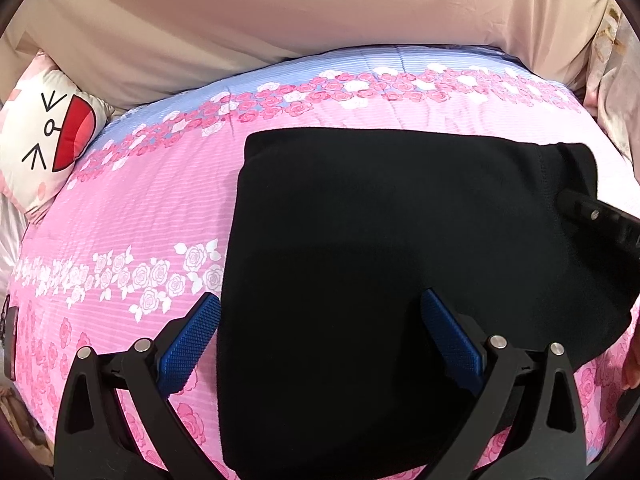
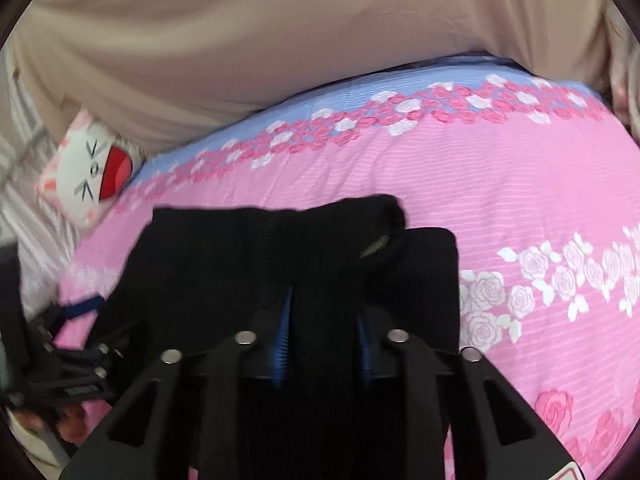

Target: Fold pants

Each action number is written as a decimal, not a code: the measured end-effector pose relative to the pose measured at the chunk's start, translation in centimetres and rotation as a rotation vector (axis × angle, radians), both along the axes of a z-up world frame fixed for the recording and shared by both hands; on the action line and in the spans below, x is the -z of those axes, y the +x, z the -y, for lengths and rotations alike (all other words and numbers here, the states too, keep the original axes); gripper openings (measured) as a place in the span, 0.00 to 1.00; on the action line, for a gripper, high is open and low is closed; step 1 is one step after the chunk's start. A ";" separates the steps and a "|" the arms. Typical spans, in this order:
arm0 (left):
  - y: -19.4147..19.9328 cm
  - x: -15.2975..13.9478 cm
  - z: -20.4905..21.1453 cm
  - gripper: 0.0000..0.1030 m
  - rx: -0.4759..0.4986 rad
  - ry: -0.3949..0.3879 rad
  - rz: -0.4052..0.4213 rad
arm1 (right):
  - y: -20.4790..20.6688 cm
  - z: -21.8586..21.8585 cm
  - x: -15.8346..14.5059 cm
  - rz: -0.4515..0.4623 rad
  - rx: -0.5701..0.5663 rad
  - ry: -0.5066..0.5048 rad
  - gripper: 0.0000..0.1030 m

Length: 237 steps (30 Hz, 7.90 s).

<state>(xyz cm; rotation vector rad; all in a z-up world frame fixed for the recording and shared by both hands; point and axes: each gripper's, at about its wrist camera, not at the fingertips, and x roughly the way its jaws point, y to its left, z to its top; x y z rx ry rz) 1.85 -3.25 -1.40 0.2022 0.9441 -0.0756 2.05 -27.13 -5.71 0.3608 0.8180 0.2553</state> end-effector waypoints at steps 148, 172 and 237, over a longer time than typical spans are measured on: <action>-0.1 1.3 0.1 0.96 0.039 -0.154 -0.096 | -6.3 0.4 2.5 -0.058 0.086 0.185 0.67; -1.6 -1.9 -6.0 0.30 0.113 -0.437 -0.111 | -9.2 0.3 -1.4 0.023 0.027 0.258 0.39; -2.3 -21.1 -9.3 0.34 0.256 -0.468 0.518 | -8.5 -3.9 -20.1 0.609 -0.072 0.129 0.40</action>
